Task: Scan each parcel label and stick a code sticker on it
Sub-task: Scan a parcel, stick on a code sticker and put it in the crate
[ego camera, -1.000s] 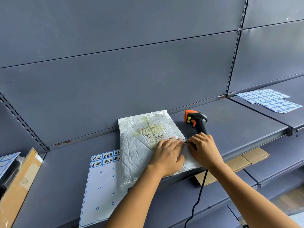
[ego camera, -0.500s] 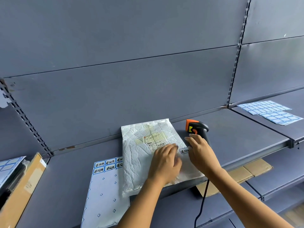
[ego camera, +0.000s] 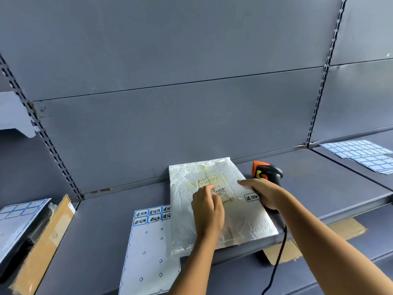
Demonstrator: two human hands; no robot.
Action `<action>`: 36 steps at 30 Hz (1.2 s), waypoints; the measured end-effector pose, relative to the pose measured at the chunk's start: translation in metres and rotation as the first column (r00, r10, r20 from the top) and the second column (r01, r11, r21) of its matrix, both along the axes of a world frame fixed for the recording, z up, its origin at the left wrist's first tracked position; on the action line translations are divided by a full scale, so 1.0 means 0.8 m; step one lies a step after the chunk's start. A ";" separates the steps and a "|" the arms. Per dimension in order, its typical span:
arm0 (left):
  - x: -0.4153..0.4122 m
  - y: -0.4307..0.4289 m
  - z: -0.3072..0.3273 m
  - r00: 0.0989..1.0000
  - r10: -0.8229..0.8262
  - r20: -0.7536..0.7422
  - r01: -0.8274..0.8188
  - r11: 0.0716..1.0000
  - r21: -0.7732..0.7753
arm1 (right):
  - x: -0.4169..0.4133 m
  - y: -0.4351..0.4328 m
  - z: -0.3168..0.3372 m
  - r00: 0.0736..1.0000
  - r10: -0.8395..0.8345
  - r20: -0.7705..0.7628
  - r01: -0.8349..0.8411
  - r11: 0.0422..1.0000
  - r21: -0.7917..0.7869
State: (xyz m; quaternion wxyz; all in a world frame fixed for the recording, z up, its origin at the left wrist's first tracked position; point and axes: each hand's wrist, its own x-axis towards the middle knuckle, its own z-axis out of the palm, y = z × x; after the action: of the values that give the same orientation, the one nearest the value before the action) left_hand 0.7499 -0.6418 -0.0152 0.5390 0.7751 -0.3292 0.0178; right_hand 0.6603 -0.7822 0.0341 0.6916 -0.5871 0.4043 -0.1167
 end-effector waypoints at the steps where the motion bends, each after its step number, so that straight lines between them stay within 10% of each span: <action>1: 0.001 0.000 0.000 1.000 0.000 0.000 0.000 1.000 -0.012 | -0.007 0.002 0.002 0.997 0.051 0.065 -0.055 0.996 0.073; 8: -0.001 0.003 0.002 1.000 -0.006 -0.015 0.005 0.998 -0.064 | -0.043 0.018 -0.013 0.890 0.217 0.401 -0.278 0.955 0.100; 17: -0.001 0.005 0.005 0.996 0.017 -0.090 -0.025 0.995 -0.096 | -0.040 0.044 -0.028 0.983 0.091 0.162 -0.098 0.994 0.038; 36: 0.010 0.072 0.028 0.981 0.115 -0.159 -0.140 0.977 -0.163 | -0.147 0.044 0.022 0.872 -0.041 0.488 0.082 0.995 -0.062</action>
State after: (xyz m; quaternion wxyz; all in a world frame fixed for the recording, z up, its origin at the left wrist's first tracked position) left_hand 0.7575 -0.5843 0.0072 0.6251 0.7440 -0.2348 0.0232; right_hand 0.5427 -0.7469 0.0518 0.7426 -0.5532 0.2313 -0.2983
